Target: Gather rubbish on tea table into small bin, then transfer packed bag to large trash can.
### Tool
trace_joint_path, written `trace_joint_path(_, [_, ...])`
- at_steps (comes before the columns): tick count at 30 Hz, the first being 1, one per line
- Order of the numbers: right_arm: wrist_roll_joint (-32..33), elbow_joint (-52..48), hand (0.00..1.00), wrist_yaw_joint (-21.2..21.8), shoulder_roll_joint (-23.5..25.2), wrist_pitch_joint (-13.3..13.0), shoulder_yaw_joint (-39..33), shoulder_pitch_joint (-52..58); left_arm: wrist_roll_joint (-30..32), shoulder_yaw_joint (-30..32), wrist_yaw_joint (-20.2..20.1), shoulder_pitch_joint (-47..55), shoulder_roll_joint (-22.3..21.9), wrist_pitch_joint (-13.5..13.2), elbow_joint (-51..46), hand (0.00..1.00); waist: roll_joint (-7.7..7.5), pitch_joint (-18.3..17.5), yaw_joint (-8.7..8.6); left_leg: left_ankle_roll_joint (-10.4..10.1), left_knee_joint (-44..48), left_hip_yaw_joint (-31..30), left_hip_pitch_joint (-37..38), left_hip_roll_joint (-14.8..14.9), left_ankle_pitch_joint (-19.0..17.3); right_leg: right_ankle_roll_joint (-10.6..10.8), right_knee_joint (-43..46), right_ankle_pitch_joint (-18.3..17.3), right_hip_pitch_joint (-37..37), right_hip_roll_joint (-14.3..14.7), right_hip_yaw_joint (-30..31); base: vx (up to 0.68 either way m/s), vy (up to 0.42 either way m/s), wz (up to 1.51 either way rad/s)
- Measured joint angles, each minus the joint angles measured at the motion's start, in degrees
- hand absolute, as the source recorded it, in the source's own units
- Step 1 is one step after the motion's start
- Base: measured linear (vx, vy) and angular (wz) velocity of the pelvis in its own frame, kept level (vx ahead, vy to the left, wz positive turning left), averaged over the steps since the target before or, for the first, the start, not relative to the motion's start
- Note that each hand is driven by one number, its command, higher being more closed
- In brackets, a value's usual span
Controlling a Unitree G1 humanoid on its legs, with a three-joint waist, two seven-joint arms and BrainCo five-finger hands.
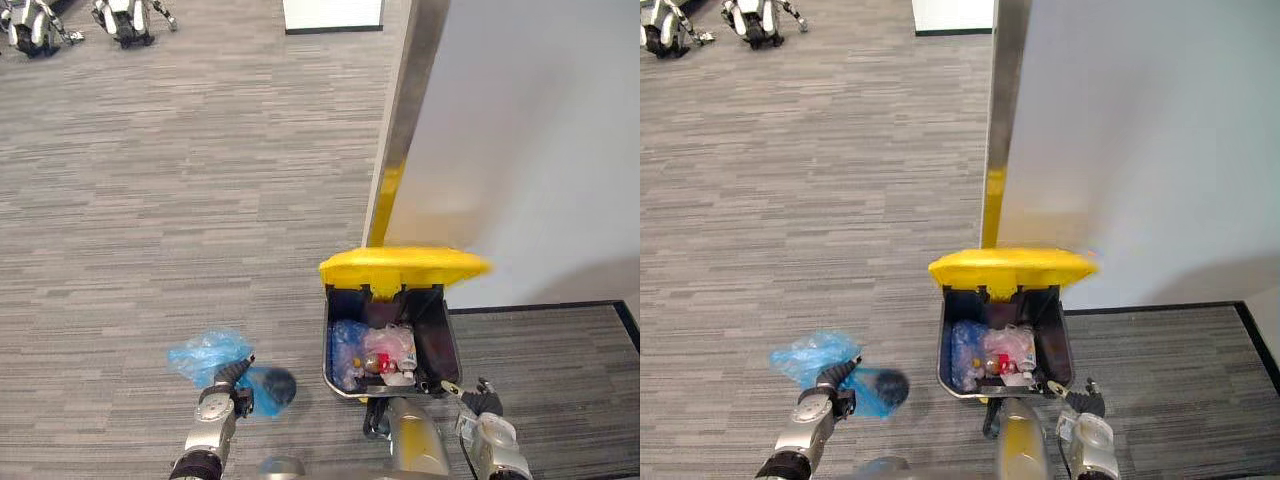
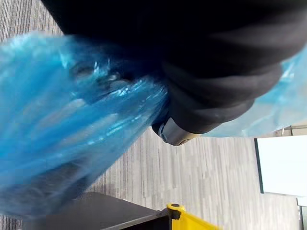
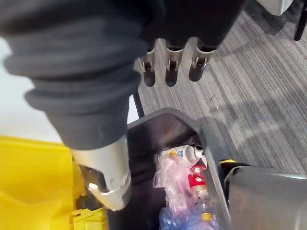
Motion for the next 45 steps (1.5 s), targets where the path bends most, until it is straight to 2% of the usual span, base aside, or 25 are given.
trace_joint_path(3, [0.0, 0.0, 0.0, 0.0, 0.1, 0.0, 1.2, -0.4, 0.0, -0.3, -0.1, -0.7, -0.7, 0.0, 0.0, 1.0, -0.59, -0.3, -0.01, -0.6, -0.7, 0.3, -0.2, 0.1, 0.4, -0.3, -0.9, 0.4, -0.2, -0.1, 0.0, 0.06, -0.025, 0.01])
trace_joint_path(7, [0.0, 0.0, 0.0, -0.1, 0.2, 0.0, 7.0, -0.6, 0.0, -1.9, -0.2, -0.7, -0.7, -0.4, -2.2, 1.0, -1.84, -1.7, -0.11, -0.6, -2.1, 0.7, -4.1, 0.2, 0.4, 0.4, -4.2, 3.0, -2.7, -0.3, -1.1, -0.07, -0.03, 0.16])
trace_joint_path(10, [0.0, -3.7, 0.0, -0.1, 0.3, 0.0, 11.7, -0.6, 0.0, -4.0, -0.9, -0.7, -0.6, -0.5, -4.6, 1.0, -1.96, -1.7, -0.09, -0.4, -2.3, 0.7, -8.0, 0.2, 0.1, 0.8, -6.7, 5.2, -4.7, -0.8, -2.8, -0.12, -0.044, 0.38])
trace_joint_path(15, [0.0, -14.9, 0.0, -0.2, -0.2, -1.0, 20.7, -4.9, -0.1, -5.8, -1.0, -0.4, -0.1, -0.4, -10.0, 1.0, -2.06, -1.7, 0.4, -0.1, 3.7, 0.8, -15.4, 1.8, -3.6, 0.1, -9.1, 8.6, -7.8, -0.1, -3.8, -0.15, -0.08, 0.08])
trace_joint_path(16, [0.0, -16.0, 0.0, -0.2, -0.2, -1.8, 22.4, -6.6, -0.2, -5.9, -0.8, -0.1, -0.1, -0.5, -11.1, 1.0, -2.02, -1.6, 0.77, 0.2, 4.9, 0.7, -16.9, 2.2, -4.3, 0.0, -9.6, 9.2, -8.5, 0.0, -3.7, -0.13, -0.122, 0.01])
trace_joint_path(20, [0.0, -18.1, 0.0, -0.3, -1.3, -2.1, 26.8, -12.4, -2.2, -7.0, 0.5, -0.2, 0.1, -0.9, -15.5, 1.0, -1.81, -0.5, 2.09, -0.2, 8.6, -0.9, -21.9, 3.2, -4.8, 0.0, -11.0, 10.8, -10.5, 0.5, -4.6, -0.09, -0.123, 0.11])
trace_joint_path(23, [0.0, -20.1, 0.0, -0.4, -2.5, -2.1, 27.9, -15.5, -2.8, -7.6, 0.9, -1.4, 0.1, -1.2, -17.4, 1.0, -1.8, 0.8, 3.2, -0.5, 10.0, -1.9, -23.8, 4.0, -5.0, 0.0, -11.2, 10.8, -11.3, 1.0, -5.4, -0.02, -0.111, 0.12])
trace_joint_path(27, [0.1, -20.5, 0.0, -1.6, -5.4, -1.9, 28.4, -24.8, -4.6, -8.3, 1.7, -3.6, 1.5, -2.2, -19.3, 1.0, -1.98, 3.7, 3.32, -0.6, 10.8, -2.7, -25.2, 4.9, -5.0, 0.0, -11.3, 10.8, -12.0, 2.1, -6.2, 0.0, -0.097, 0.03])
trace_joint_path(29, [0.6, -20.4, 0.0, -1.8, -8.6, -1.7, 29.3, -29.2, -5.8, -9.7, 1.7, -3.8, 2.5, -2.9, -22.3, 1.0, -1.98, 5.4, 3.28, -0.6, 10.8, -2.8, -25.3, 5.5, -5.0, 0.0, -11.6, 10.8, -12.1, 2.9, -6.2, 0.01, -0.074, -0.06])
trace_joint_path(34, [1.8, -19.8, 0.0, -2.6, -12.7, -1.3, 29.7, -34.9, -7.5, -11.6, 1.4, -6.0, 3.4, -4.0, -24.3, 1.0, -1.91, 6.6, 3.2, -0.6, 10.8, -3.3, -25.4, 6.1, -5.0, 0.0, -11.9, 10.8, -12.1, 4.0, -6.2, 0.01, -0.049, -0.04])
trace_joint_path(38, [3.5, -14.2, 0.0, -2.7, -15.9, -1.3, 30.0, -42.0, -9.2, -13.6, 0.4, -7.3, 4.2, -5.0, -26.6, 1.0, -1.96, 7.7, 3.17, -0.6, 11.0, -3.9, -25.9, 6.1, -5.0, 0.0, -12.4, 10.8, -12.1, 4.3, -6.3, 0.0, -0.015, 0.0])
trace_joint_path(45, [5.0, -6.9, 0.0, -2.6, -17.5, -1.3, 30.6, -46.9, -10.0, -16.6, -1.1, -7.1, 6.4, -5.4, -29.0, 1.0, -2.15, 8.8, 3.03, -1.0, 12.4, -4.7, -26.4, 6.7, -5.2, 0.0, -12.8, 10.9, -11.5, 5.0, -6.7, -0.01, -0.017, 0.01])
